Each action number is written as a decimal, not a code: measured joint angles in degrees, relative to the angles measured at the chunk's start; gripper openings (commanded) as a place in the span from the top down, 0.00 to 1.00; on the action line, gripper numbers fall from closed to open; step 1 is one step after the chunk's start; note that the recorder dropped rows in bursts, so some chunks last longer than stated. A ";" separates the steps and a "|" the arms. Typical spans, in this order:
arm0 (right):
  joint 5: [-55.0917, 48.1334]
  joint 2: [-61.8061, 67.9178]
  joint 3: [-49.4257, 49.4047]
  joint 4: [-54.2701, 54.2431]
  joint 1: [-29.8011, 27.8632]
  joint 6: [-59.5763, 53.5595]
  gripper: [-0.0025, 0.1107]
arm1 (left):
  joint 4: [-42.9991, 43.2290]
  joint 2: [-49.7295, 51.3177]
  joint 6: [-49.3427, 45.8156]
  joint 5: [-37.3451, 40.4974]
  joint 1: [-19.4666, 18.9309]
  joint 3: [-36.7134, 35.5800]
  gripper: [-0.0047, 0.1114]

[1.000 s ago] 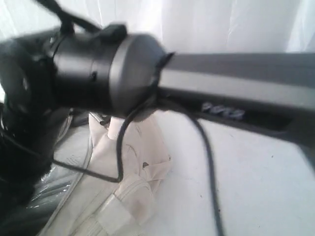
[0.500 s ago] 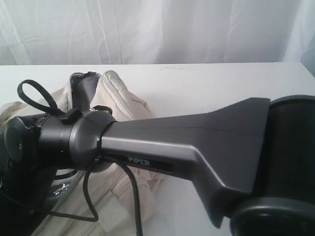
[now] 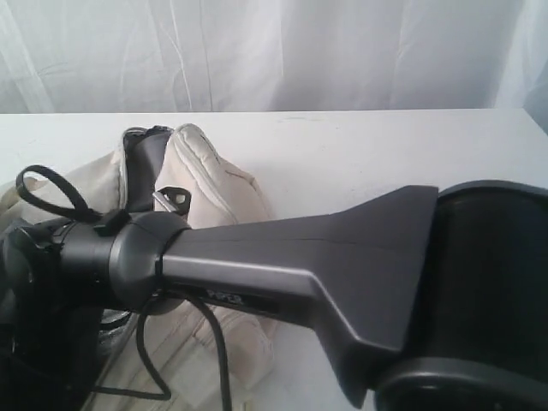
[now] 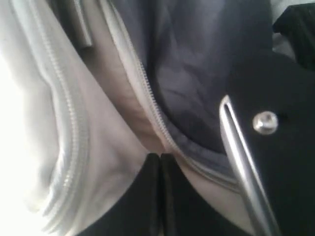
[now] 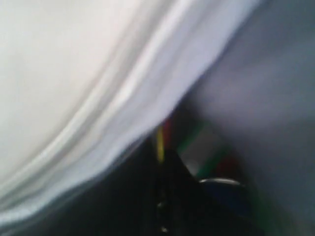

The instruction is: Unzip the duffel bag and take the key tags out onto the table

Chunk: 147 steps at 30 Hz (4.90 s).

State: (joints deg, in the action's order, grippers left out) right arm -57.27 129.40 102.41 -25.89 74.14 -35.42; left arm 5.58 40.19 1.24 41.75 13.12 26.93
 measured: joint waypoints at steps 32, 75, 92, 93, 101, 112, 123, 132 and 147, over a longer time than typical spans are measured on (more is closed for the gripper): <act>-2.63 -31.55 -0.89 31.83 -2.19 14.95 0.98 | -0.66 -0.02 0.40 -0.23 0.22 0.20 0.96; 12.18 -50.05 -35.68 54.05 -37.60 47.53 0.98 | 3.16 -0.02 4.20 -1.91 0.22 0.20 0.96; 17.65 -49.40 -47.32 58.69 -37.60 55.71 0.98 | 3.16 -0.02 4.20 -2.01 0.22 0.20 0.96; 17.95 -49.40 -47.60 59.03 -37.60 56.91 0.98 | 3.16 -0.02 4.20 -2.01 0.22 0.20 0.96; 18.70 -49.40 -48.48 60.74 -37.60 59.45 0.67 | 3.16 -0.02 4.20 -2.12 0.22 0.20 0.96; 29.79 -49.97 -48.73 54.10 -37.60 67.93 0.33 | 2.77 -0.02 4.20 -4.58 0.22 0.08 0.96; 48.47 -49.61 -48.73 46.99 -37.60 68.30 0.33 | -0.25 -0.02 4.32 -16.18 0.22 0.08 0.96; 50.92 -43.07 -48.73 46.99 -36.28 68.40 0.33 | -0.69 -1.40 7.15 -30.17 0.22 0.08 0.96; 59.65 -39.09 -45.93 46.99 -33.59 68.40 0.33 | 2.10 -1.79 7.39 -34.31 0.11 0.08 0.42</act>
State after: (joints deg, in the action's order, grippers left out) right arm 2.38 90.31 56.47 21.10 40.55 32.97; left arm 7.68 38.40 8.63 7.44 13.22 27.00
